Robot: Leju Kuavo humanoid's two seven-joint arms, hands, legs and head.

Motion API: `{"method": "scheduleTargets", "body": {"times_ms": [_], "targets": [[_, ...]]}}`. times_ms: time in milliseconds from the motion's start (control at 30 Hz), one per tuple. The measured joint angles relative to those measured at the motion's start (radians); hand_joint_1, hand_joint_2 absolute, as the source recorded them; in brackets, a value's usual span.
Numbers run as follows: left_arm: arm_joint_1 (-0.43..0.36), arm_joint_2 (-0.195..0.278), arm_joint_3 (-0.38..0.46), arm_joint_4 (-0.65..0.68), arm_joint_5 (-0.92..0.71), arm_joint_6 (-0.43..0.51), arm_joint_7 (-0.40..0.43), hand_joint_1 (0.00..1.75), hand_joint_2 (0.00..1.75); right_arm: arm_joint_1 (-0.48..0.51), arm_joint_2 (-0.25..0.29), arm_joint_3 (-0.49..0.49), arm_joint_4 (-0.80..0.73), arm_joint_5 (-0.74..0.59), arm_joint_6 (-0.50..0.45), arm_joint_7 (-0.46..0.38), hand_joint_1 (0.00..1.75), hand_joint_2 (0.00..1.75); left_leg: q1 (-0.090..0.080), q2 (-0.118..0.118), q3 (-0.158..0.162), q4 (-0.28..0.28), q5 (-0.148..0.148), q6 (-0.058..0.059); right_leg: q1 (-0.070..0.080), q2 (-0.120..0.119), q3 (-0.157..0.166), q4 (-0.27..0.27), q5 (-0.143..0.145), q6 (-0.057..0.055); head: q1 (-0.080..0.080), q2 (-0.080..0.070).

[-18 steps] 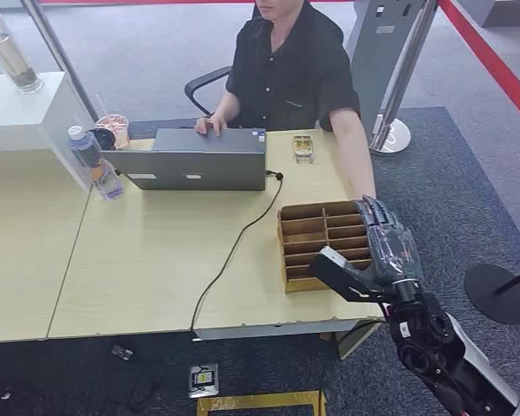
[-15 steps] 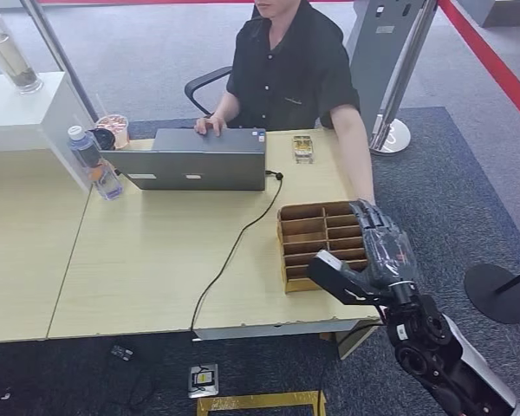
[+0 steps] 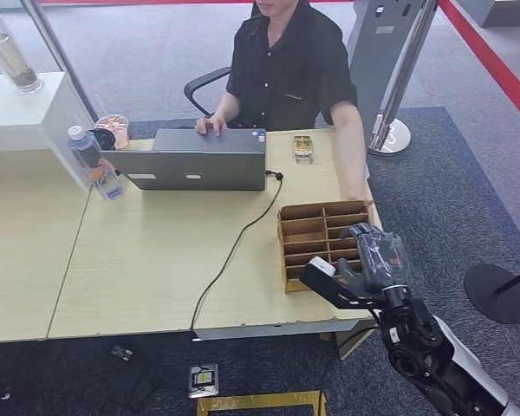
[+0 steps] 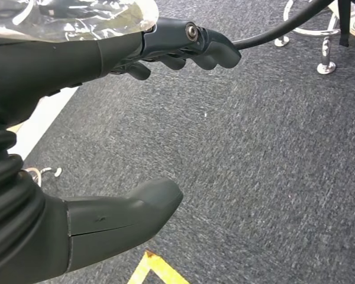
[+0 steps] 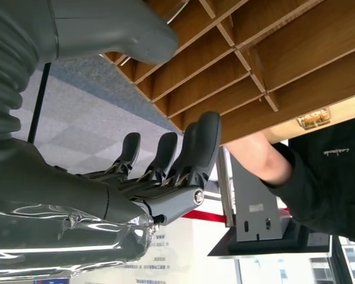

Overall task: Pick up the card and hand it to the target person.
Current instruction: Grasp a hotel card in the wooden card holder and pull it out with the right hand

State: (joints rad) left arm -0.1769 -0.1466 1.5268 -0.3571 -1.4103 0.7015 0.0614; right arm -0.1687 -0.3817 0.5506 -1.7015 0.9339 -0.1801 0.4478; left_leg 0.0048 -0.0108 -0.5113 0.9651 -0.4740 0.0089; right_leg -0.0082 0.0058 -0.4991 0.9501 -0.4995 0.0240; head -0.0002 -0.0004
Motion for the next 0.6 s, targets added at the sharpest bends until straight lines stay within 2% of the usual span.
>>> {"method": "scheduleTargets", "body": {"times_ms": [67,233,600], "targets": [[0.0,0.001,-0.001,0.0,0.0,0.0,0.003,0.0,1.75,-0.005,0.003,0.004,0.017,0.002,-0.004,-0.001,0.52,1.75,0.0,0.0,0.0,0.0,0.0,0.0,0.0,0.0,0.0,0.0,0.0,0.0,0.0,0.0],[0.0,0.006,-0.001,0.0,0.0,0.0,0.011,0.0,1.75,-0.02,0.01,0.012,0.056,0.016,-0.009,-0.004,0.41,1.75,0.0,0.0,0.0,0.0,0.0,0.0,0.0,0.0,0.0,0.0,0.0,0.0,0.0,0.0],[0.0,0.016,-0.003,0.0,0.003,0.0,0.015,0.0,1.75,-0.044,0.027,0.033,0.132,0.019,-0.01,-0.008,0.39,1.75,0.0,0.0,0.0,0.0,0.0,0.0,0.0,0.0,0.0,0.0,0.0,0.0,0.0,0.0]]}}
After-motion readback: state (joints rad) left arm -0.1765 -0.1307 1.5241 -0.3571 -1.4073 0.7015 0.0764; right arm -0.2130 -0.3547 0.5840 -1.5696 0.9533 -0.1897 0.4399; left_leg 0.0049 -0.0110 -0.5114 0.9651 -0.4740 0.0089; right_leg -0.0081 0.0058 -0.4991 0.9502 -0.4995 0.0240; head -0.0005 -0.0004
